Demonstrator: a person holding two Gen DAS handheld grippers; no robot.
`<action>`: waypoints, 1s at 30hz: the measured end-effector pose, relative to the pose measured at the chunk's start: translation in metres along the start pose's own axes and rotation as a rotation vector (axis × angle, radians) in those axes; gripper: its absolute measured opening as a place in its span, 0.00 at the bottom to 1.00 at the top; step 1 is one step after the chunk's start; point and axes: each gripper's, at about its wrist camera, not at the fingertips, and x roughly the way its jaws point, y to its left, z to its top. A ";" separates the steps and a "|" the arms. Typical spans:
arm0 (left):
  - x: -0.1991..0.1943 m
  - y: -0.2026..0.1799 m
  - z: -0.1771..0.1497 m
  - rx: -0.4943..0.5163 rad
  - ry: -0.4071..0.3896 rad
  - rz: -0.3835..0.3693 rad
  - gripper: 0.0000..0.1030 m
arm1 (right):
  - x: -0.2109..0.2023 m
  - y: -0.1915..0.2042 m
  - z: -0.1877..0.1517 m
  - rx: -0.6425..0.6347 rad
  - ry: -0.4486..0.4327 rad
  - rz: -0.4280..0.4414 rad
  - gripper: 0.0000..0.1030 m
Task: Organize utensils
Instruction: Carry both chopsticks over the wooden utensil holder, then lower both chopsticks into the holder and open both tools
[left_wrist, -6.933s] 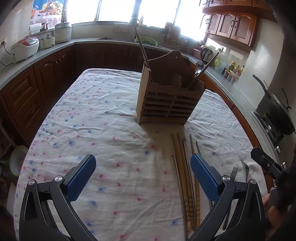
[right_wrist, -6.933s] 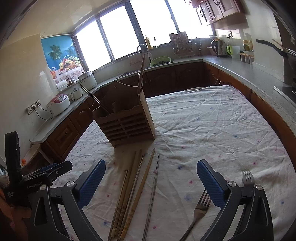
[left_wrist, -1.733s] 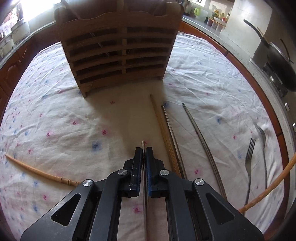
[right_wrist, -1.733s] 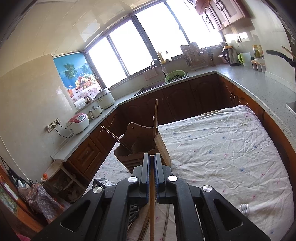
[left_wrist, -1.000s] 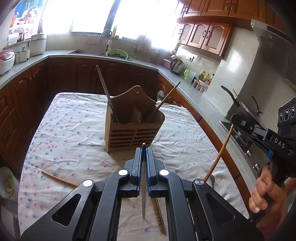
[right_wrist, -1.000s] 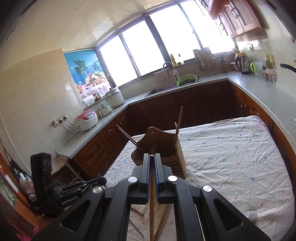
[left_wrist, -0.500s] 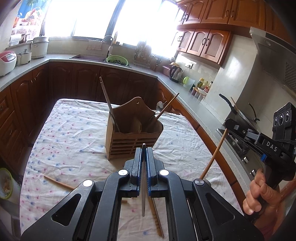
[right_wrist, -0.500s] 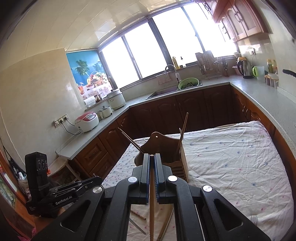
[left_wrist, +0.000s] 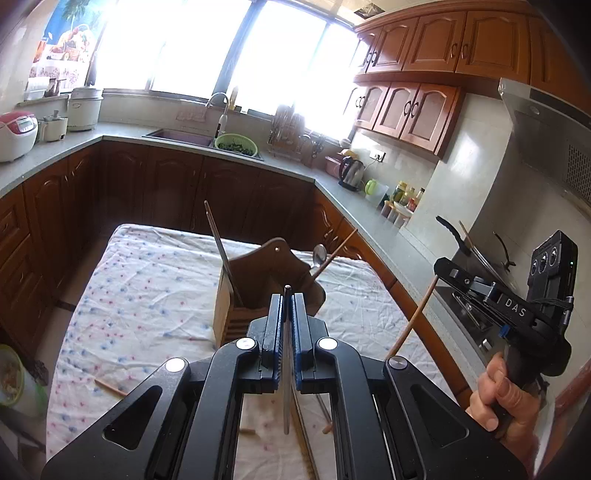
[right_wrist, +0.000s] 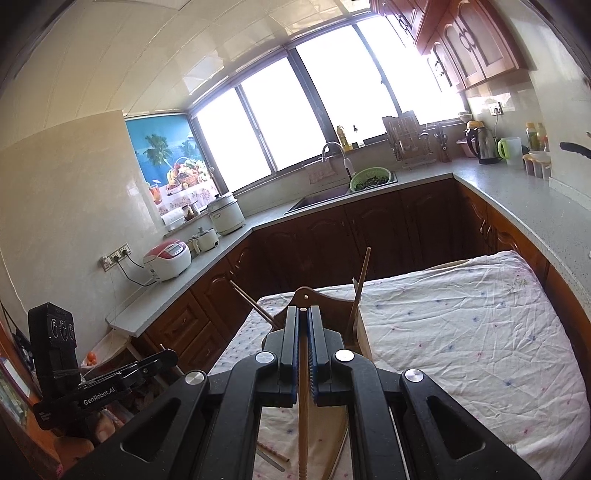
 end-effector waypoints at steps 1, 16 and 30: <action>0.000 0.000 0.006 -0.001 -0.015 0.002 0.03 | 0.002 -0.001 0.004 0.009 -0.012 0.000 0.04; 0.020 0.026 0.101 -0.051 -0.254 0.098 0.03 | 0.049 -0.022 0.082 0.081 -0.269 -0.093 0.04; 0.118 0.086 0.045 -0.197 -0.151 0.155 0.04 | 0.122 -0.058 0.025 0.129 -0.171 -0.150 0.04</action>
